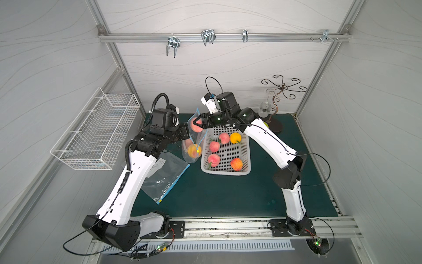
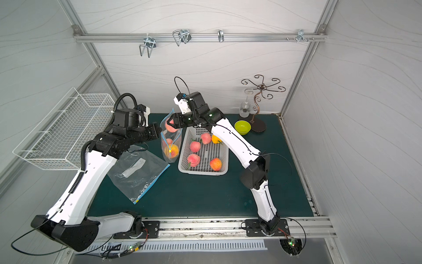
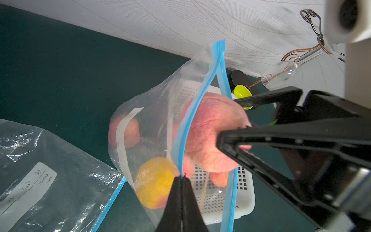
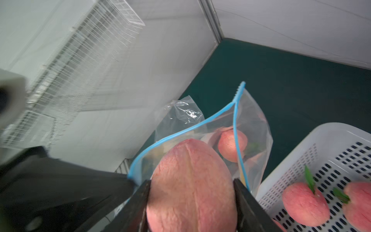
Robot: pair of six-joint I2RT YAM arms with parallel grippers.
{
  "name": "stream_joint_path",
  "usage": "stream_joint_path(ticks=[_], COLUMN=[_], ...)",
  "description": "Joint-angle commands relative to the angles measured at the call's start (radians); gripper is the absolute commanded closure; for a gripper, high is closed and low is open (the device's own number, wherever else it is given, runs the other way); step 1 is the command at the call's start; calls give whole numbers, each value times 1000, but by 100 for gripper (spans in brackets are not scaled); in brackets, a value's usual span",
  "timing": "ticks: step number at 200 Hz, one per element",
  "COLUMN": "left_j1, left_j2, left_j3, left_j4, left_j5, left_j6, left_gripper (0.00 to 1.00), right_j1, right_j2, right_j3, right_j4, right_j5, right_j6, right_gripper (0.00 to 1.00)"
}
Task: Place the peach in a zip-top bag and seal the zipper
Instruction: Place the peach in the zipper food storage bag, then pick up the peach from the basket.
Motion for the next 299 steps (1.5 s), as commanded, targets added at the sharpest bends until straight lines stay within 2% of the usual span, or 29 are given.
stream_joint_path(ticks=[1,59,91,144,177,209,257,299], left_j1=[4,4,4,4,4,4,4,4], left_j2=[-22,-19,-20,-22,-22,-24,-28,-30], left_j3=[15,12,12,3,0,-2,-9,-12], left_j4=[42,42,42,52,57,60,63,62], left_j5=[0,-13,-20,-25,-20,-17,-15,-14], left_j6=[5,7,7,-1,-5,-7,-8,-11], left_gripper=[100,100,100,100,100,100,100,100], right_j1=[8,2,-18,-111,-149,-146,-109,-75], right_j2=[17,-21,-83,-313,-395,-389,-352,-291], right_j3=[36,53,30,-308,-466,-531,-665,-743], right_j4=[-75,-31,-33,-16,-115,-252,-304,-317], right_j5=[106,29,32,102,161,222,378,391], right_j6=[-40,-51,-48,-53,-104,-148,-168,-156], right_gripper=[32,22,22,22,22,24,24,24])
